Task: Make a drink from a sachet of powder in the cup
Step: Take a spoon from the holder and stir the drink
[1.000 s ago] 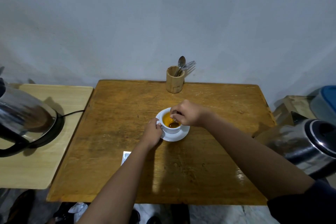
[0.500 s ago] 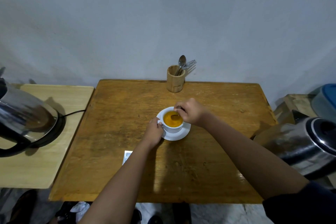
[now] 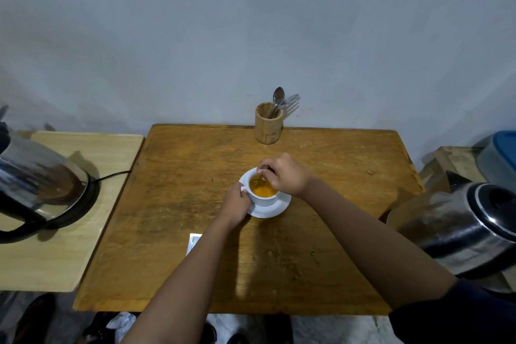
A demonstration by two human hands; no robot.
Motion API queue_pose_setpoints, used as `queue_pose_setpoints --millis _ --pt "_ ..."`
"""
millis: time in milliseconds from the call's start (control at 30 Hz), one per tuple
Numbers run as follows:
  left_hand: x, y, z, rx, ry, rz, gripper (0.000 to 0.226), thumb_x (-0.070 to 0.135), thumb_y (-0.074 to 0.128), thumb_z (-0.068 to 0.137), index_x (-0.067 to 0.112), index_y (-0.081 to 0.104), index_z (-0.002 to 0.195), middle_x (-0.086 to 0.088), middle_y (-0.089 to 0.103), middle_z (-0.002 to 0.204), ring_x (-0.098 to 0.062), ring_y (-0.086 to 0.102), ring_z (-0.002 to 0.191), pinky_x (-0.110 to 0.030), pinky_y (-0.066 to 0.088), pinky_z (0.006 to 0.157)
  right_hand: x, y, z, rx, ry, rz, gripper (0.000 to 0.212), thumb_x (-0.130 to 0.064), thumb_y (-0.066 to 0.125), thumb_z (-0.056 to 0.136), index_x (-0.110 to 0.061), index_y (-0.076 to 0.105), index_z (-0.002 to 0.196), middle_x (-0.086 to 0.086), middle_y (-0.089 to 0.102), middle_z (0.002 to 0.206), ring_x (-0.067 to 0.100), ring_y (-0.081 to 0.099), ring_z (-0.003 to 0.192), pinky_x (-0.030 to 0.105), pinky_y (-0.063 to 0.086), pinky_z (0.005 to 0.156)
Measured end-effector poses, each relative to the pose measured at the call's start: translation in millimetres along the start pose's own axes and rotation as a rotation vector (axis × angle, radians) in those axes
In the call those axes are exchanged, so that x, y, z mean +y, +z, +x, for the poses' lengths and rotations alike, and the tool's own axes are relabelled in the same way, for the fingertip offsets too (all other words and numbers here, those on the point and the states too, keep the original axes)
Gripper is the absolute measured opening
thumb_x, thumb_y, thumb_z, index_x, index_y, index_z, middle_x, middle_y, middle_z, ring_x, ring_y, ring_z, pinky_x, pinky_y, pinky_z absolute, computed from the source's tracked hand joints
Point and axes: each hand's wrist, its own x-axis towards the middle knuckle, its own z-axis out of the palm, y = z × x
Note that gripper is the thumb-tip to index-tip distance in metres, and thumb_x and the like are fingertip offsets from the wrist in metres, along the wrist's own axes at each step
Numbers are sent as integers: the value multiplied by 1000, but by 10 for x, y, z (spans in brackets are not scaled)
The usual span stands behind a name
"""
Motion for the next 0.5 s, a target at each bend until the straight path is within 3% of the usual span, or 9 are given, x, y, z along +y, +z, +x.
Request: queue_pose_setpoints --millis 200,333,500 --pt "-2 -13 -15 -12 -20 -6 30 15 37 97 2 49 121 -19 54 123 -29 53 109 -35 42 88 2 -151 5 -122 34 -115 25 -15 46 95 -5 64 109 16 68 105 27 62 93 40 52 80" --pt "6 -15 -17 -11 -18 -14 30 15 37 97 3 50 121 -18 55 122 -25 52 105 -32 40 86 -7 -249 -42 -214 25 -130 23 -12 46 94 -2 65 103 17 69 100 27 61 89 43 51 79" --pt "14 -21 -19 -21 -16 -32 30 14 37 97 3 50 122 -18 56 121 -23 52 101 -31 40 83 -80 -254 -48 -186 115 5 16 -12 52 92 -5 66 95 15 71 90 24 65 83 38 53 75"
